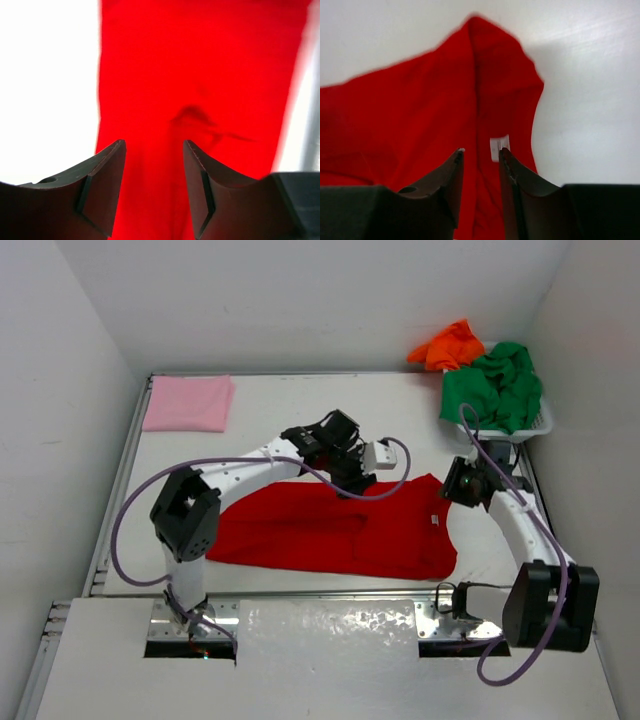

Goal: Fold and stack the t-shirts
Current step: Fold the other side of the tshirt into a rectangle

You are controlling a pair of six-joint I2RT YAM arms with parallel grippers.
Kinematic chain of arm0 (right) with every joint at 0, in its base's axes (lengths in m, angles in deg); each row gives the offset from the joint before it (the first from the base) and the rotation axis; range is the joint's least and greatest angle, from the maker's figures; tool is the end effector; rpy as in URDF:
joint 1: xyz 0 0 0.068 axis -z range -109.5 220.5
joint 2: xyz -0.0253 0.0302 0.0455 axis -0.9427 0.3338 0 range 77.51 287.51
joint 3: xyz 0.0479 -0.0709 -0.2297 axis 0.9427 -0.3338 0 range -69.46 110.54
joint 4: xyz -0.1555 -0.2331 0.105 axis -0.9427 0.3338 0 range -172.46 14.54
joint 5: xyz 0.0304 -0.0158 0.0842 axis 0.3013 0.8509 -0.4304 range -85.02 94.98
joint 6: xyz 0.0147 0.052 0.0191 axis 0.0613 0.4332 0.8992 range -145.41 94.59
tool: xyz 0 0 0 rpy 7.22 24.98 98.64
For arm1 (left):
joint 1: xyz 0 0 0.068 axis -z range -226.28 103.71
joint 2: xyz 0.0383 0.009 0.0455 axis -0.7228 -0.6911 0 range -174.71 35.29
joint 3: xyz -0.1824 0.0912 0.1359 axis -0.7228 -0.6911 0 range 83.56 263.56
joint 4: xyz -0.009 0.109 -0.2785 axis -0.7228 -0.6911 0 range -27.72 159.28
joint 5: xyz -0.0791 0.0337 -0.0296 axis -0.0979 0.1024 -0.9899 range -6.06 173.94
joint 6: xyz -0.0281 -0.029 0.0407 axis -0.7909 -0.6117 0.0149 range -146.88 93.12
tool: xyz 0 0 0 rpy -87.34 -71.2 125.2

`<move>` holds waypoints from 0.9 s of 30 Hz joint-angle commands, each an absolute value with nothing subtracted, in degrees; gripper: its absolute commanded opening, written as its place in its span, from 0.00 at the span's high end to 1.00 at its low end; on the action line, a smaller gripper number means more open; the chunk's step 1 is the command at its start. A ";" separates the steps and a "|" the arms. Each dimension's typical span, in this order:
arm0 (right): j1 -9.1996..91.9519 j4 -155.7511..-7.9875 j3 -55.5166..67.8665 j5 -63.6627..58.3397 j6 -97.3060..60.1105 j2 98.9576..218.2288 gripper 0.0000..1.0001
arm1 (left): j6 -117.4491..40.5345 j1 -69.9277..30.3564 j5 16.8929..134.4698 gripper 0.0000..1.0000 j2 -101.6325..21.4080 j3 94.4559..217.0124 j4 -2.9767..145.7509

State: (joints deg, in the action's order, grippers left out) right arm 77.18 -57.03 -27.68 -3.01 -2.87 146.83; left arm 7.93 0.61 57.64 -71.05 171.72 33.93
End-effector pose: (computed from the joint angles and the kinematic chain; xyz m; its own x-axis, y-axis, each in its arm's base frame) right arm 0.2849 -0.0277 0.1640 -0.7200 0.4665 -0.5137 0.3336 0.8818 0.3333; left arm 0.2883 -0.3344 0.2184 0.0251 0.7221 -0.6913 0.9989 0.0099 0.0466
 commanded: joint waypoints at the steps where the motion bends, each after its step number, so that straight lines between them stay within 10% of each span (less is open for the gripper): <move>1: 77.45 -53.63 -31.66 -5.20 -1.51 143.44 0.68 | 1.52 -0.58 63.11 0.53 -73.86 169.26 41.94; 27: 75.95 -62.25 -47.13 -19.37 2.36 147.56 0.72 | 0.81 -0.67 67.07 0.54 -79.58 163.81 47.49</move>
State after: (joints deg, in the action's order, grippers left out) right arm 76.31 -60.88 -46.96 -18.42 2.27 147.36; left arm 0.08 -0.90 66.88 -79.44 164.18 45.47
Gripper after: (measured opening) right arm 0.282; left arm 0.465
